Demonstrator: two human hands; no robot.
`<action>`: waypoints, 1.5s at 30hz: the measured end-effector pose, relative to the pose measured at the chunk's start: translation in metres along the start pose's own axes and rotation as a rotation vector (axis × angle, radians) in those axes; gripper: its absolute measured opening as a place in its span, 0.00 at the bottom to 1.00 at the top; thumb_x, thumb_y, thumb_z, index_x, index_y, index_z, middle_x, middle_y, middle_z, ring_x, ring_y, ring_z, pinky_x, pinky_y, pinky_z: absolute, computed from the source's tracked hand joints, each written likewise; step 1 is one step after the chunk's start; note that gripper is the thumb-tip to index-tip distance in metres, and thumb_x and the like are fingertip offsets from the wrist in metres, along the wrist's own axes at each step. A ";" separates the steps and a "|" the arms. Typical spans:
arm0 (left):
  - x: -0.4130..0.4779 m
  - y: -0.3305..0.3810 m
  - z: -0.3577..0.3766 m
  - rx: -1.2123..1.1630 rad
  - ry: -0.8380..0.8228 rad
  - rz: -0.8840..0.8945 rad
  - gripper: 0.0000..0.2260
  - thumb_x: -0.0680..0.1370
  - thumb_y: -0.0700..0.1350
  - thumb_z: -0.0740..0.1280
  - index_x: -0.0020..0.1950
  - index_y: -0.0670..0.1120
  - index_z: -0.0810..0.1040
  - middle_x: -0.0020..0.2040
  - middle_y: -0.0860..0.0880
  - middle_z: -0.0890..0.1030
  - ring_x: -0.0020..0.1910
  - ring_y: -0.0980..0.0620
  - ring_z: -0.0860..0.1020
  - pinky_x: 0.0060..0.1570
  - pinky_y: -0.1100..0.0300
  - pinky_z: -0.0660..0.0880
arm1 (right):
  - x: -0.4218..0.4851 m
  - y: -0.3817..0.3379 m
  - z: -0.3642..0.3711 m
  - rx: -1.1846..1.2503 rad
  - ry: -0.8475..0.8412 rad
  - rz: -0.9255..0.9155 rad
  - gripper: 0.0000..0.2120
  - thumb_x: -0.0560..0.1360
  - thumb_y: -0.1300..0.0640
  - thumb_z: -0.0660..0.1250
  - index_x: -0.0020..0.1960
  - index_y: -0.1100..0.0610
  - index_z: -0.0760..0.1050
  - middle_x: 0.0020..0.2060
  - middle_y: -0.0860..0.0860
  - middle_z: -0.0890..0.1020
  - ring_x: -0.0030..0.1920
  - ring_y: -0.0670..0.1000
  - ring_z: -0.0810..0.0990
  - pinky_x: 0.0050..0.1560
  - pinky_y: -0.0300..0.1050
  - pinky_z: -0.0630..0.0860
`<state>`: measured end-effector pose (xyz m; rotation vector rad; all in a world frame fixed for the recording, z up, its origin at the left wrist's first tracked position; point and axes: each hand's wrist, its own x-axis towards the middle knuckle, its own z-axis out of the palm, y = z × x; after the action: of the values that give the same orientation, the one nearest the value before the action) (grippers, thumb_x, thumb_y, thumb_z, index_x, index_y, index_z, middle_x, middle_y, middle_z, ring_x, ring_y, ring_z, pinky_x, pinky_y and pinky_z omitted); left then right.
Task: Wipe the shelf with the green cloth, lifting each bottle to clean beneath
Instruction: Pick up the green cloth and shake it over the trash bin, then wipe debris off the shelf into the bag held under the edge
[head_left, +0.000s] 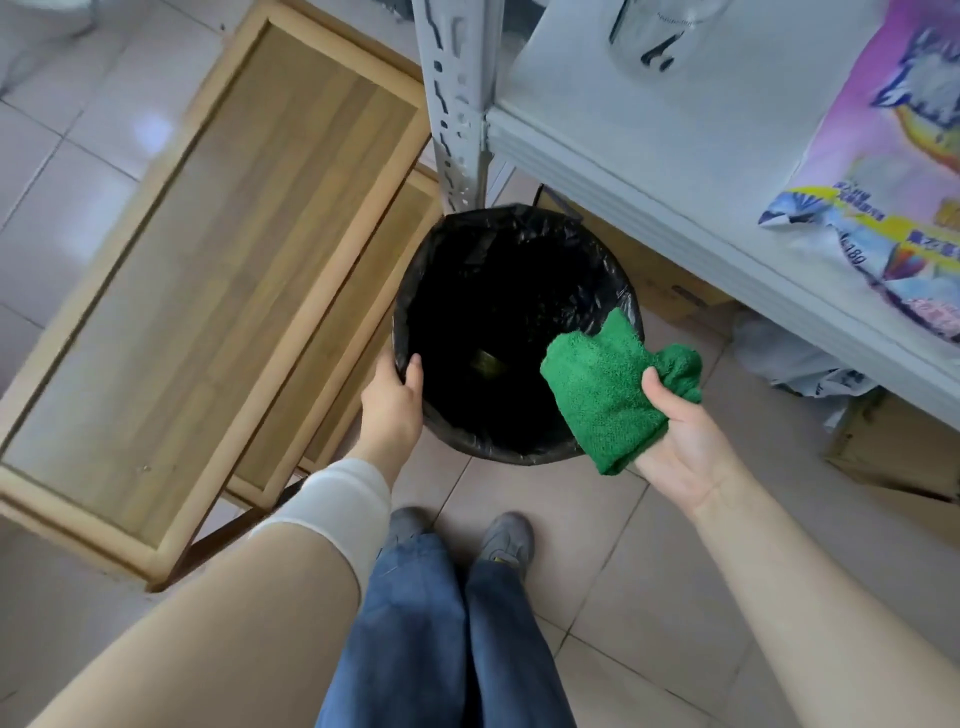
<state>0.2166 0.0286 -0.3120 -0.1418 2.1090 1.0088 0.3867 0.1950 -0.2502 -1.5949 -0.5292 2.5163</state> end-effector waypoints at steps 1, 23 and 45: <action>-0.011 0.002 -0.007 0.011 0.003 -0.003 0.15 0.79 0.52 0.55 0.64 0.48 0.68 0.55 0.48 0.75 0.53 0.46 0.75 0.52 0.50 0.76 | -0.011 -0.002 0.004 -0.015 0.003 0.003 0.15 0.78 0.55 0.56 0.62 0.57 0.72 0.56 0.53 0.81 0.54 0.51 0.81 0.50 0.51 0.76; -0.373 0.281 -0.267 0.344 -0.016 0.594 0.17 0.80 0.55 0.50 0.54 0.45 0.72 0.45 0.47 0.75 0.42 0.48 0.71 0.43 0.57 0.65 | -0.471 -0.056 0.221 -0.001 -0.206 -0.342 0.28 0.67 0.47 0.65 0.64 0.59 0.72 0.58 0.55 0.79 0.55 0.53 0.79 0.48 0.50 0.76; -0.374 0.499 -0.229 0.389 -0.013 0.671 0.21 0.80 0.54 0.50 0.51 0.38 0.73 0.51 0.39 0.77 0.52 0.41 0.75 0.49 0.53 0.69 | -0.615 -0.392 0.375 -0.181 -0.284 -0.843 0.16 0.79 0.52 0.57 0.59 0.60 0.75 0.54 0.57 0.81 0.51 0.56 0.82 0.38 0.52 0.79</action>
<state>0.1376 0.1258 0.3403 0.8075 2.3433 0.9209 0.2877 0.3021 0.5568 -0.7698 -1.1867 2.0494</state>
